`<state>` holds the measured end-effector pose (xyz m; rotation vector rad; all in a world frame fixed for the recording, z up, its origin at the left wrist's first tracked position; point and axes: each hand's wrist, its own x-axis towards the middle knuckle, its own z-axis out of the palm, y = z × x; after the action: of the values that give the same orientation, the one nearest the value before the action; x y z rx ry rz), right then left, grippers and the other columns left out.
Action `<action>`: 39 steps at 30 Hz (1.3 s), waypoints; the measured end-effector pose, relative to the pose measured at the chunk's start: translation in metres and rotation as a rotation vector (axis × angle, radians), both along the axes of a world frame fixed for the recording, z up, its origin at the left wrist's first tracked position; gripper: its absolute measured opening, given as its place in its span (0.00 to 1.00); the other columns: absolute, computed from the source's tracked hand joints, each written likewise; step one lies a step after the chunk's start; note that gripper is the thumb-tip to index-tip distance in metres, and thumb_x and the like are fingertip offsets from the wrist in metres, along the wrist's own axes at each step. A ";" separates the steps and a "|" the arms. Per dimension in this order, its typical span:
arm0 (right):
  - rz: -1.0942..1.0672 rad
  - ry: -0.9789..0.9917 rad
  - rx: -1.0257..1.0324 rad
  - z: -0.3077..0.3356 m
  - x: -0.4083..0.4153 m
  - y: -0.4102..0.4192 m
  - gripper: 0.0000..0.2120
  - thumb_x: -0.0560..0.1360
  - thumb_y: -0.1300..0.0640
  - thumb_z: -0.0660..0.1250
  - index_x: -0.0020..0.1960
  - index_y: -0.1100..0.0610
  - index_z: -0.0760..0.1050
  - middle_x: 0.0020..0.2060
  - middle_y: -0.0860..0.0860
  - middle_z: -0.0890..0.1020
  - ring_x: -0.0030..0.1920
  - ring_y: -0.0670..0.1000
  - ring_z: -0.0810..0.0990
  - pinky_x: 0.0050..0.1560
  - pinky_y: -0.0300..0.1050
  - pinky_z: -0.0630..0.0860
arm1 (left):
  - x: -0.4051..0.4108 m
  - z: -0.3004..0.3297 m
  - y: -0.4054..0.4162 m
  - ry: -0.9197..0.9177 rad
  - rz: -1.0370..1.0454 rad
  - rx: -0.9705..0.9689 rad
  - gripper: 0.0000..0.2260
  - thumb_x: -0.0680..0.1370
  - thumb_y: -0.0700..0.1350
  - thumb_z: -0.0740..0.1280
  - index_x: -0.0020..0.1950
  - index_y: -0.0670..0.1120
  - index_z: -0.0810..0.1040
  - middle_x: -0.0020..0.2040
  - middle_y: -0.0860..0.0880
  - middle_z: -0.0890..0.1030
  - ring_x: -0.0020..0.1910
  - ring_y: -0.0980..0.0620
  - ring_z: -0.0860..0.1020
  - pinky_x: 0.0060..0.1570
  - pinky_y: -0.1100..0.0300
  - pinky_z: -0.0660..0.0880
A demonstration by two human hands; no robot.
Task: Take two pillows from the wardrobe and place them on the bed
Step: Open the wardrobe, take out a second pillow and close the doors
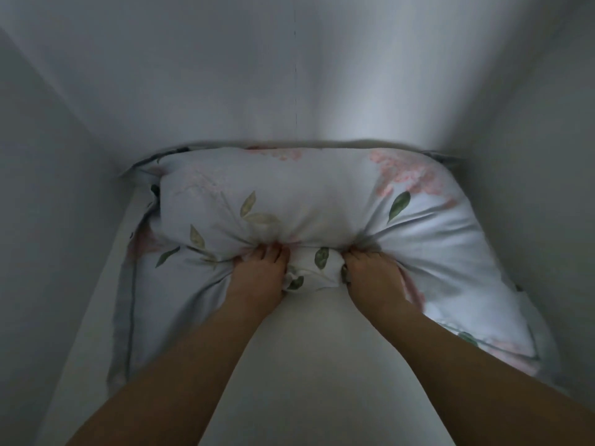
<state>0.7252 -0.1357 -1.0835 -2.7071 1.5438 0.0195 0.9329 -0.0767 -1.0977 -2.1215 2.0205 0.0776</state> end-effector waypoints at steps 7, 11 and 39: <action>-0.116 0.223 0.357 0.097 -0.014 0.052 0.10 0.75 0.59 0.66 0.55 0.53 0.79 0.51 0.51 0.84 0.51 0.54 0.83 0.50 0.49 0.78 | -0.032 0.076 0.073 0.191 -0.026 0.043 0.06 0.73 0.45 0.70 0.47 0.44 0.82 0.42 0.43 0.84 0.39 0.42 0.83 0.40 0.53 0.78; -0.111 0.268 0.470 0.192 -0.032 0.101 0.15 0.71 0.53 0.73 0.57 0.53 0.78 0.52 0.51 0.83 0.53 0.54 0.83 0.52 0.50 0.77 | -0.046 0.169 0.124 0.295 0.010 0.050 0.10 0.75 0.52 0.68 0.48 0.47 0.83 0.44 0.44 0.85 0.43 0.43 0.83 0.43 0.55 0.76; 0.158 -0.053 0.388 0.729 -0.160 0.390 0.50 0.68 0.39 0.71 0.78 0.55 0.48 0.74 0.52 0.64 0.73 0.53 0.63 0.75 0.54 0.53 | -0.170 0.769 0.407 0.710 0.217 0.032 0.06 0.75 0.49 0.68 0.45 0.50 0.84 0.40 0.53 0.84 0.38 0.55 0.79 0.34 0.64 0.71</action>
<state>0.5649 0.2539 -0.3549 -2.4867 1.1633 0.2235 0.7628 0.3305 -0.3288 -2.5168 2.0553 1.0170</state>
